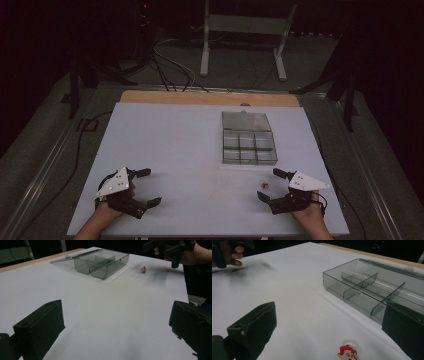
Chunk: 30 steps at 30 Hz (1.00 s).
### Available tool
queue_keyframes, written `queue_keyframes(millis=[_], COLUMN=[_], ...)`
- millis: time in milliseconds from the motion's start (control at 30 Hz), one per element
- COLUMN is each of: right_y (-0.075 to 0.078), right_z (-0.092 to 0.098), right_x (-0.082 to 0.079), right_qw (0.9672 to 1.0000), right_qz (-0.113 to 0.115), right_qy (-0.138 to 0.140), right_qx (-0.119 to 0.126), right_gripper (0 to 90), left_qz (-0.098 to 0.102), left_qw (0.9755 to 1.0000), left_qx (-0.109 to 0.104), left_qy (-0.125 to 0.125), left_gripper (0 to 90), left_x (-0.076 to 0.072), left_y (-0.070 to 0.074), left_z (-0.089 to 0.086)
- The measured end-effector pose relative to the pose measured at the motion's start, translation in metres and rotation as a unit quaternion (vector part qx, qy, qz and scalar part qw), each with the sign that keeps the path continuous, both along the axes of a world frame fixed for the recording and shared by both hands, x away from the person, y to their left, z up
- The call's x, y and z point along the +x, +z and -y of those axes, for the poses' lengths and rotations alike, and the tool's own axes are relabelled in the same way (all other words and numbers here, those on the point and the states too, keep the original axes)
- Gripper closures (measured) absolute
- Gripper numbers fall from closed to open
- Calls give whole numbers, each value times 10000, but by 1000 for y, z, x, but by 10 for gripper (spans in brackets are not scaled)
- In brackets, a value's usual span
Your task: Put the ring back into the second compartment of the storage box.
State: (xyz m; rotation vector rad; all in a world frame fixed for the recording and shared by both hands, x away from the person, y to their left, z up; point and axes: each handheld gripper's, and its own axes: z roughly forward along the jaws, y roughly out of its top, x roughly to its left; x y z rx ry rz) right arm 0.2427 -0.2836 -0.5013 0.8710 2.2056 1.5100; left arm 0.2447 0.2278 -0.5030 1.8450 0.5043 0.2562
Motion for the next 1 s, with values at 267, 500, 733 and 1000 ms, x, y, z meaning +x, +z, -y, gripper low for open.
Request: queue_keyframes(millis=[267,500,733,1000], right_y=[2,4,16,21], right_z=[1,-3,-10,-13], right_x=[0,-3,-7,-4], right_qw=[10000,9999,9995,9980], right_qz=[12,53,294,385], right_qy=[39,131,5,-495], right_qx=[-31,-6,112,-44], right_gripper=[0,0,0,0], left_qz=[3,38,12,-15], left_qw=[10000,10000,10000,10000], left_qx=[-43,-57,-65,-83], left_qy=[16,2,39,52], left_gripper=[8,8,8,8], left_x=[1,1,1,2], left_y=[0,0,0,0], left_z=[-1,0,-1,-2])
